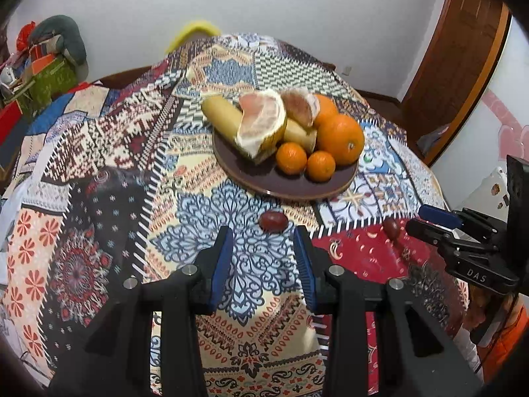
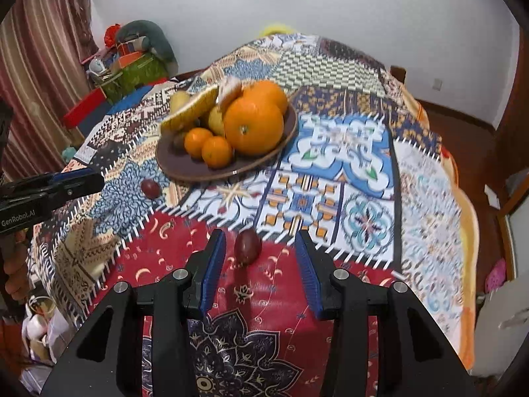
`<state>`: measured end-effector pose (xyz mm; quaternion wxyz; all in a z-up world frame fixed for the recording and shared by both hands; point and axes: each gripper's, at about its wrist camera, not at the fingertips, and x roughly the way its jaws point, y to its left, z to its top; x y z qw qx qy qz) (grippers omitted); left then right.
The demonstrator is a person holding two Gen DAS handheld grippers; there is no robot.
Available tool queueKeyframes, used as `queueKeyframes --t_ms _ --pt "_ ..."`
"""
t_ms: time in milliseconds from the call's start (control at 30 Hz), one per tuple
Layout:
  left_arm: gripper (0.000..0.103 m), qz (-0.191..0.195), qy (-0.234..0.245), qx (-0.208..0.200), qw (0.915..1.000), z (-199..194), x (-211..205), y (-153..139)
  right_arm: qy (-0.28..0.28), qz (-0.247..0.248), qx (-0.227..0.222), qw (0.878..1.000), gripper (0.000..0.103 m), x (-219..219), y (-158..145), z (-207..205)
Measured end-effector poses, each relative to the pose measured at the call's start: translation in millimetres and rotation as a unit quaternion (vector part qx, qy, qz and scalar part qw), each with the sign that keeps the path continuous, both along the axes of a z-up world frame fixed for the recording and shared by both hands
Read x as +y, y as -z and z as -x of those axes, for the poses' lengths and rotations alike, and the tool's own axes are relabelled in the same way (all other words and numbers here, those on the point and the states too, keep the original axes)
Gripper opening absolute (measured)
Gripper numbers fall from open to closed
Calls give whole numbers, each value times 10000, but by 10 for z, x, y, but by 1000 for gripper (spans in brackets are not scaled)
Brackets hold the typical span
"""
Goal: Organize fruits
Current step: 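Grasp the dark red date on the cloth with the right tool, then carry the date to the plate and release it with the right tool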
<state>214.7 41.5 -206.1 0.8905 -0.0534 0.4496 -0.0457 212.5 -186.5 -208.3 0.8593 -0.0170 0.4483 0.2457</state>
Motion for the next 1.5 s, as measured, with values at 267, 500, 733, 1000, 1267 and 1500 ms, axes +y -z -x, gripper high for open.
queueKeyframes --t_ms 267,500,733,1000,1267,1500 --pt "39 -75 107 237 9996 -116 -77 189 -94 -136 226 9996 35 59 141 -52" --pt "45 -15 140 369 9992 -170 -126 322 -162 -62 212 9996 22 96 207 -81" --pt "45 1 91 475 9988 -202 -84 386 -219 -116 217 9995 17 128 184 -100" --pt "45 -58 91 373 9992 -338 -106 370 -81 -211 111 9997 17 51 82 -138" --pt "43 -215 135 343 9991 -480 -182 446 42 -253 131 9996 17 -33 94 -166" --pt "35 -100 200 433 9988 -532 -151 505 9 -302 206 9993 17 -12 127 -179"
